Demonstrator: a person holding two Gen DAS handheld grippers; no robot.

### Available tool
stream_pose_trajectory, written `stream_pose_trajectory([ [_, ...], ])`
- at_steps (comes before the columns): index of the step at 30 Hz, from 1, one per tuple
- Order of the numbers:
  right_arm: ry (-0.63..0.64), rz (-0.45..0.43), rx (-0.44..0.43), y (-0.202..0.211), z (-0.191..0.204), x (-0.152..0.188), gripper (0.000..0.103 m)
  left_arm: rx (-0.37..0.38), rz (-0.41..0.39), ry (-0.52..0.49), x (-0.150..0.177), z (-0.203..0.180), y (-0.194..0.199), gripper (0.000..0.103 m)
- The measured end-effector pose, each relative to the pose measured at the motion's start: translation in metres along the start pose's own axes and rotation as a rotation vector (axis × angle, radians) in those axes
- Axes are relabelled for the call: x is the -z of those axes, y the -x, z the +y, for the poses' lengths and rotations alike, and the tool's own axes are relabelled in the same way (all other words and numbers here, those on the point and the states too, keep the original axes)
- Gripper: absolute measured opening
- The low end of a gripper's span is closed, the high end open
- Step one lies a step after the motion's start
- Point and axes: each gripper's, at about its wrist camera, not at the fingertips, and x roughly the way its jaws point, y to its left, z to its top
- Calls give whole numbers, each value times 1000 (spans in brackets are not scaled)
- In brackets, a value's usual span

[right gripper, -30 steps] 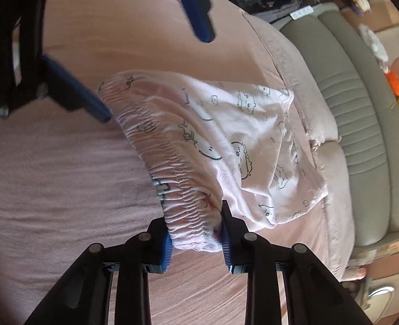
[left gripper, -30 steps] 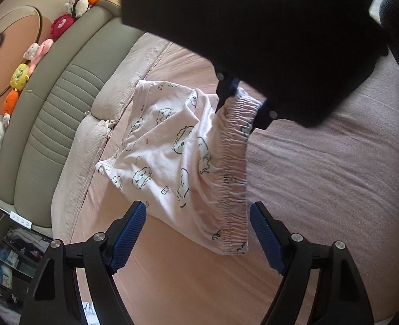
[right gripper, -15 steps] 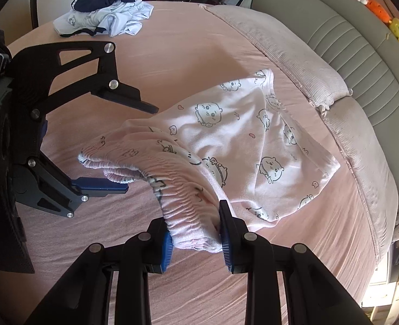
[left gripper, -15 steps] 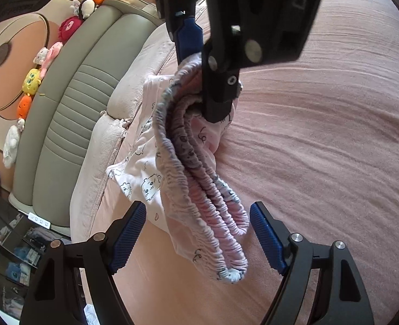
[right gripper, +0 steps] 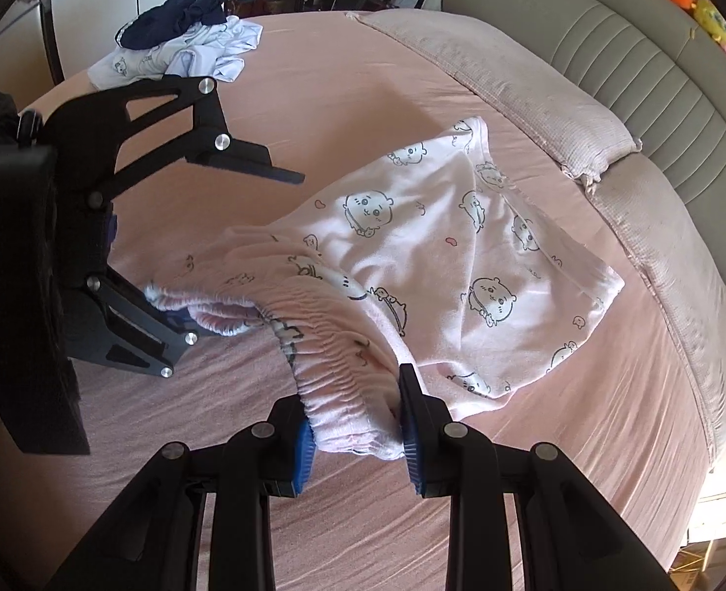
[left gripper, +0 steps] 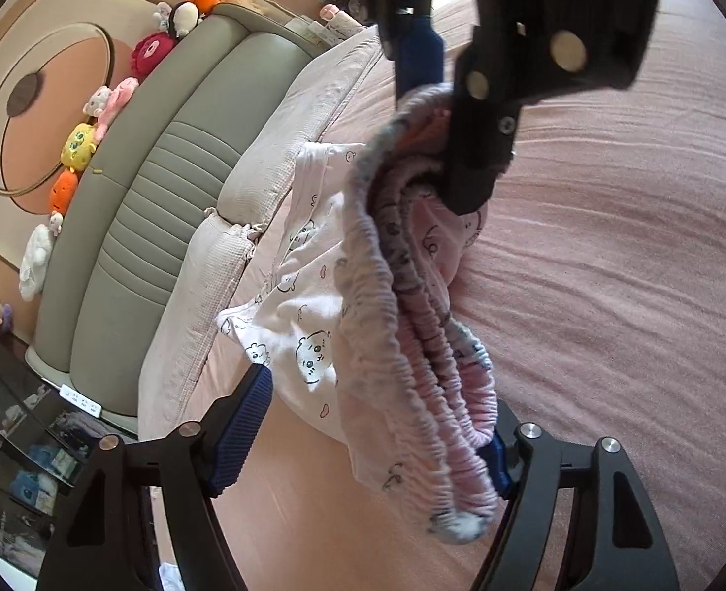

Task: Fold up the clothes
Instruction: 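Lift the cuffs with both grippers and fold them over toward the waistband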

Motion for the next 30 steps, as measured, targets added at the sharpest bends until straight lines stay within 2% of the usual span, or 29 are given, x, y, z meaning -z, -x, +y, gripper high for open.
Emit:
stream_pose_trajectory([
  [2, -20, -1, 2, -2, -3, 4, 28, 22, 17, 17, 2, 8, -5, 44],
  [5, -41, -8, 11, -4, -4, 11, 28, 41, 35, 49, 2, 17, -11, 36],
  [13, 115, -10, 183, -15, 23, 30, 35, 141, 44, 183, -3, 22, -5, 33],
  [16, 127, -20, 228, -19, 25, 37, 36, 173, 53, 203, -3, 20, -3, 28],
  [17, 129, -24, 241, -20, 26, 40, 42, 185, 60, 216, -3, 20, -3, 26],
  [18, 139, -32, 260, -22, 27, 44, 56, 197, 69, 234, -3, 21, -4, 26],
  [20, 185, -50, 301, -26, 32, 54, 75, 226, 88, 278, -2, 24, -4, 26],
  [24, 285, -67, 373, -36, 45, 76, 75, 269, 107, 333, -2, 30, -7, 26],
  [30, 331, -82, 441, -54, 54, 80, 75, 307, 130, 382, -4, 37, -11, 26],
])
